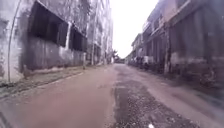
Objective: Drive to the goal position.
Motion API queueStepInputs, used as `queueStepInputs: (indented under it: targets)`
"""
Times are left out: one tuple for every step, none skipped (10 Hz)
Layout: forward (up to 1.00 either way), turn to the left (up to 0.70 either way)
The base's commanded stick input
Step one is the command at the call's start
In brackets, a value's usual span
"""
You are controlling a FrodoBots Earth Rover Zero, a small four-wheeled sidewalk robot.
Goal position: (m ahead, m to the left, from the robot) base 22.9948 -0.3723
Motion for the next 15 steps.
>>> queueStepInputs:
  targets:
    - [0.70, 0.00]
    - [0.70, 0.00]
    - [0.70, 0.00]
    - [0.70, 0.00]
    - [0.70, 0.00]
    - [0.70, 0.00]
    - [0.70, 0.00]
    - [0.70, 0.00]
    - [0.70, 0.00]
    - [0.70, 0.00]
    - [0.70, 0.00]
    - [0.70, 0.00]
    - [0.70, 0.00]
    - [0.70, 0.00]
    - [0.70, 0.00]
